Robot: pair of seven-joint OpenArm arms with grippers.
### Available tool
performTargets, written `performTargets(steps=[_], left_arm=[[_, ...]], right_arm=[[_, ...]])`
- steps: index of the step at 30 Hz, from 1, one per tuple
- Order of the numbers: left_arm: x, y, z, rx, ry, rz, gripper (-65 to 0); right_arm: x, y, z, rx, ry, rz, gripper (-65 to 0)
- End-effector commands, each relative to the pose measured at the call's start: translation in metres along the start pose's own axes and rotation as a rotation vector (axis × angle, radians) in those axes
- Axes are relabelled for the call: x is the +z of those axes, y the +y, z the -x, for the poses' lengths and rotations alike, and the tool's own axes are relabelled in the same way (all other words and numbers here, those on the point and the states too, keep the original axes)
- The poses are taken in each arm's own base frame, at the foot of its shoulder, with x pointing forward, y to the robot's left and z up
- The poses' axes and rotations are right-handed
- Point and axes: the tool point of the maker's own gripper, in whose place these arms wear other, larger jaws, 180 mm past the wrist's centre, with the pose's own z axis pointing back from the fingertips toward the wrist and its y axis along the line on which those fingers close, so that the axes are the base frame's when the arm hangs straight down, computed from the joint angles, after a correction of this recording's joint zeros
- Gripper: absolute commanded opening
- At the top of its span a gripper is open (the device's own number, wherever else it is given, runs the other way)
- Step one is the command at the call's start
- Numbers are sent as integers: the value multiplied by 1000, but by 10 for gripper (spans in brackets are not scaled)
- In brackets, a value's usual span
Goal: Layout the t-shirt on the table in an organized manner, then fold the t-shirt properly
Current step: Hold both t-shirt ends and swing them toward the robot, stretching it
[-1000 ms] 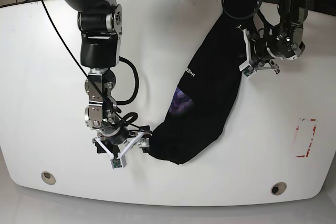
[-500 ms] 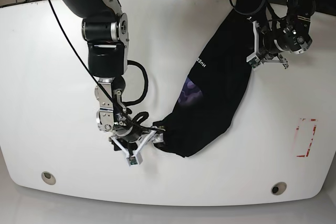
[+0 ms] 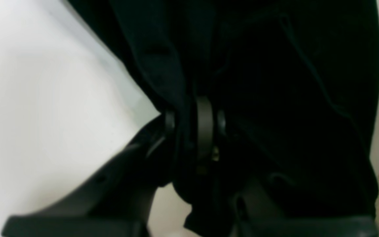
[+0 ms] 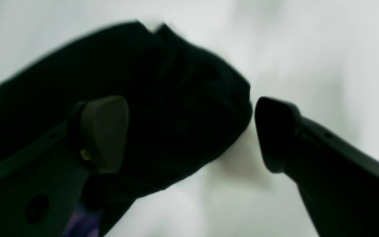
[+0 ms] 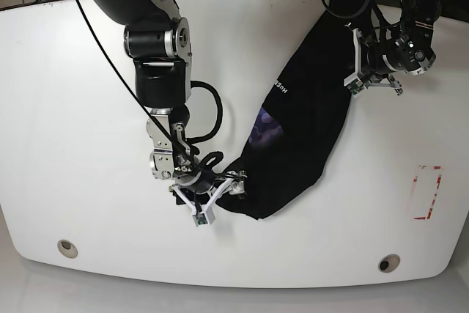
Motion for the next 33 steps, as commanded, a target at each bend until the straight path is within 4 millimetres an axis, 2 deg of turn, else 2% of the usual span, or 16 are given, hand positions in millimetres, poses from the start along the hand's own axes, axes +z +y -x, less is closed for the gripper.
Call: performTargets(steps=[1, 5, 8, 11, 13, 15, 20, 21, 24, 27, 33], left_arm=[[1, 1, 14, -17, 65, -9, -608], [1, 2, 14, -19, 67, -10, -608], [2, 2, 15, -20, 68, -11, -608], [2, 3, 15, -19, 68, -12, -608], [2, 3, 15, -18, 69, -12, -608], [2, 3, 15, -18, 69, -12, -608], [1, 5, 17, -12, 73, -15, -608], [1, 5, 17, -13, 74, -16, -608], [2, 7, 16, -15, 74, -23, -608], [3, 11, 19, -26, 91, -40, -608], [13, 45, 6, -22, 72, -138, -608]], right_arm=[[-3, 6, -24, -5, -82, -20, -73], [-8, 5, -7, -31, -63, -25, -75], [-8, 4, -7, -35, -79, -24, -76], [-8, 5, 3, -38, -69, -25, -103], [-8, 5, 6, -40, -67, -24, -170], [-8, 5, 7, -41, -66, -24, -274], [-8, 5, 8, -39, -62, -26, -606], [-8, 5, 8, -40, -61, -26, -650], [0, -9, 1, -24, -80, 2, -631], [15, -24, -1, 9, -83, 39, -648], [66, -43, -40, 134, -160, 131, -647]])
